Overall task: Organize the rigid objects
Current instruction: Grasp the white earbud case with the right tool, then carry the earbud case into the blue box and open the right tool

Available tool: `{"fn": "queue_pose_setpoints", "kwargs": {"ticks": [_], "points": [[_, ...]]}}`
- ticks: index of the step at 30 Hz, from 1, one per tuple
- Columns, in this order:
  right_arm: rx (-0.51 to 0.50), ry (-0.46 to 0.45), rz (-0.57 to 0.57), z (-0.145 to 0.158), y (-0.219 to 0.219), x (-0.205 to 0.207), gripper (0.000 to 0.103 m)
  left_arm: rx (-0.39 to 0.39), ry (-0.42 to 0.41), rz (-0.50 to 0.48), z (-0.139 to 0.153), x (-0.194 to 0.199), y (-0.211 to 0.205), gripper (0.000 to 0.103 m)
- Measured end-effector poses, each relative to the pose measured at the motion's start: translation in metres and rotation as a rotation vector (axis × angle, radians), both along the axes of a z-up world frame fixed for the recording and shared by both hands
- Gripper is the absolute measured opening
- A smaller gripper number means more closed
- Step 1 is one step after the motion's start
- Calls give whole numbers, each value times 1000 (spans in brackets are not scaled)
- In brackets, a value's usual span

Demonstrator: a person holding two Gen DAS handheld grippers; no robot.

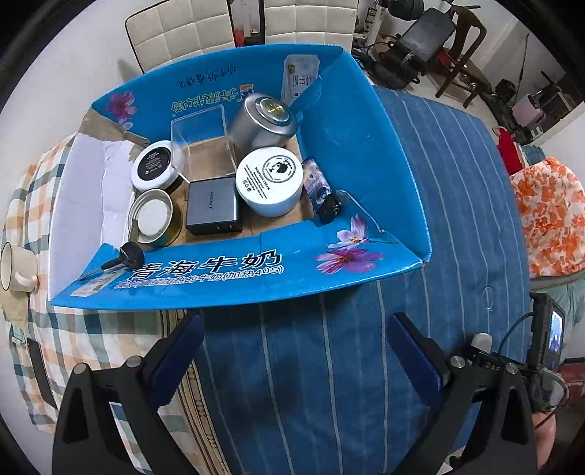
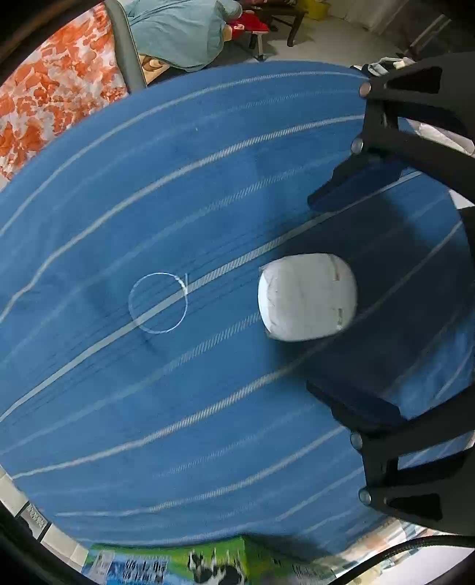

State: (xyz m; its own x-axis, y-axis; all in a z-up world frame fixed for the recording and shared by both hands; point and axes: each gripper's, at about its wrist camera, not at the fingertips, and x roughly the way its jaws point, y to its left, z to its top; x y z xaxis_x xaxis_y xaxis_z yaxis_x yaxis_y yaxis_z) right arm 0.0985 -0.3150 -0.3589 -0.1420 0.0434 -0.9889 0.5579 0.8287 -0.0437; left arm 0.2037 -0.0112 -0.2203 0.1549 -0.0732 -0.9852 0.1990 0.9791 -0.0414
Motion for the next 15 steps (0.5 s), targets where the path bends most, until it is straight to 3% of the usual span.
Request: {"fn": "queue_pose_setpoints", "kwargs": {"ticks": [4,8,11,15], "points": [[-14,-18,15,3,10,2,49,9,4,5,-4,1,2,103],[-19,-11,72,12,32,6,49,11,-13,20,8,1,10,103],[9,-82,128,51,61,18,49,2,-50,38,30,-1,24,103],[53,-244,240,124,107,47,49,-1,-113,83,62,-4,49,103]]}}
